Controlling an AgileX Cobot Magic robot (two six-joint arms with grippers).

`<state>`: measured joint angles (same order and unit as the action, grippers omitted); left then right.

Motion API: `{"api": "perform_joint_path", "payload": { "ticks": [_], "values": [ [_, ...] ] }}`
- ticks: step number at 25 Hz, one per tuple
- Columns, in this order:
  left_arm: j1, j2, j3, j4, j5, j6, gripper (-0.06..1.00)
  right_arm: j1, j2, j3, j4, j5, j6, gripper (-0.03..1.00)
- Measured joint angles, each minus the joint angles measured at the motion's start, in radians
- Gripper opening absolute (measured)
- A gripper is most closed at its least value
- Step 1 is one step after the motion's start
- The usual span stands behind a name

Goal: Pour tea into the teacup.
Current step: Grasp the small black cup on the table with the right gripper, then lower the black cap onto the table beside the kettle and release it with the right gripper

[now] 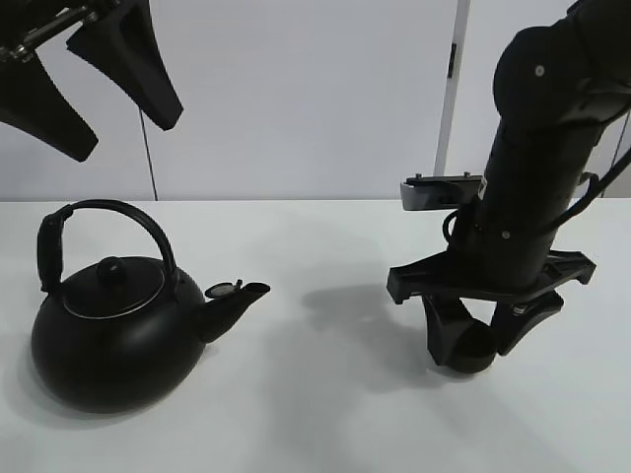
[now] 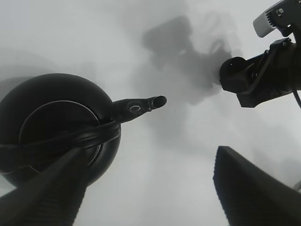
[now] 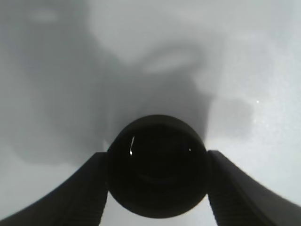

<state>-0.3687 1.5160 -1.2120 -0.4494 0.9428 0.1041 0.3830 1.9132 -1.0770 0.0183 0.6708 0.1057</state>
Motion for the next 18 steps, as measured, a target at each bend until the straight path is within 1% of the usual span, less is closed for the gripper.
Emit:
{"api": "perform_joint_path", "payload": {
  "ticks": [2, 4, 9, 12, 16, 18],
  "values": [
    [0.0, 0.0, 0.0, 0.0, 0.0, 0.0, 0.54, 0.0, 0.001, -0.017, 0.001, 0.013, 0.0, 0.41],
    [0.0, 0.0, 0.0, 0.0, 0.0, 0.0, 0.54, 0.0, 0.001, -0.046, 0.001, 0.046, 0.0, 0.41],
    [0.0, 0.0, 0.0, 0.0, 0.0, 0.0, 0.54, 0.0, 0.001, -0.169, 0.02, 0.193, 0.0, 0.41],
    [0.0, 0.0, 0.0, 0.0, 0.0, 0.0, 0.54, 0.0, 0.001, -0.233, 0.05, 0.249, -0.008, 0.41],
    [0.0, 0.0, 0.0, 0.0, 0.0, 0.0, 0.54, 0.003, 0.001, -0.263, 0.112, 0.268, -0.044, 0.41],
    [0.0, 0.0, 0.0, 0.0, 0.0, 0.0, 0.54, 0.027, 0.001, -0.263, 0.117, 0.269, -0.059, 0.41]
  ]
}}
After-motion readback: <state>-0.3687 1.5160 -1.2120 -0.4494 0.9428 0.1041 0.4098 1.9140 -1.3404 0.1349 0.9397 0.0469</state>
